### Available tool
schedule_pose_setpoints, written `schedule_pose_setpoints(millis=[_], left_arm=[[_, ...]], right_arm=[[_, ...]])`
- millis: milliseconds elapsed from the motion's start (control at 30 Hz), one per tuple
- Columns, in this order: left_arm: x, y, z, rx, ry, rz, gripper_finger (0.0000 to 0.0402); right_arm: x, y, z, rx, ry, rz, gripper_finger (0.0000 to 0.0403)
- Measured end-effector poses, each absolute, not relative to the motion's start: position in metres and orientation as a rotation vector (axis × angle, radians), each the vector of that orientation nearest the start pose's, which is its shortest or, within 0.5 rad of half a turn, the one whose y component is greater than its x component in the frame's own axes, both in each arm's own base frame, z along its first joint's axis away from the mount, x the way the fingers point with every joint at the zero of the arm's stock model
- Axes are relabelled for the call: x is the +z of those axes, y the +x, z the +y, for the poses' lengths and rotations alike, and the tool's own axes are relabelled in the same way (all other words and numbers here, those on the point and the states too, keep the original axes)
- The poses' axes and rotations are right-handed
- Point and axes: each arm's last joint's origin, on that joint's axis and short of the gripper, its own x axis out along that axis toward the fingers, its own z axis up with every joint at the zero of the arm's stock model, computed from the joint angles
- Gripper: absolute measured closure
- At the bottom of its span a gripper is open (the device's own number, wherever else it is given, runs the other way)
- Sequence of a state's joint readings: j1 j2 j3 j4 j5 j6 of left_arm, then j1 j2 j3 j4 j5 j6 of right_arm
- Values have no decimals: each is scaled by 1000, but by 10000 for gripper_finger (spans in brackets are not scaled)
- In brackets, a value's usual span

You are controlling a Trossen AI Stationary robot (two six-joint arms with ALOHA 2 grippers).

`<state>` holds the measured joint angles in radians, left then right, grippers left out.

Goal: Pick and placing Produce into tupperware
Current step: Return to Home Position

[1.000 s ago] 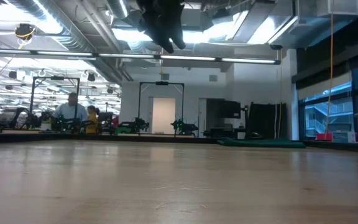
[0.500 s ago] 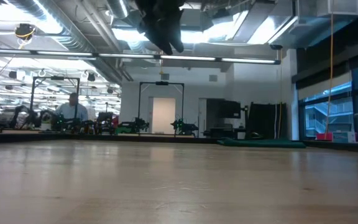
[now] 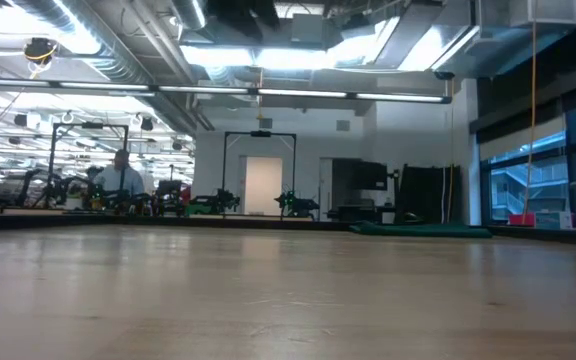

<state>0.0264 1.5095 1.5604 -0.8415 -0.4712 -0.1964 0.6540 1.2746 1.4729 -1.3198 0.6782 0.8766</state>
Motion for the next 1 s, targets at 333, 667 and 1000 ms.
schedule_pose_setpoints(millis=[333, 667, 1000], left_arm=[[442, 240, 21, 563, -25, 421, 117], [428, 161, 13, 692, -25, 309, 117], [357, 107, 13, 660, -26, 191, 117]], right_arm=[[388, 213, 51, -312, -136, 619, 275], [379, 149, -4, -471, -57, 408, 289], [321, 107, -9, -505, 88, 275, 301]])
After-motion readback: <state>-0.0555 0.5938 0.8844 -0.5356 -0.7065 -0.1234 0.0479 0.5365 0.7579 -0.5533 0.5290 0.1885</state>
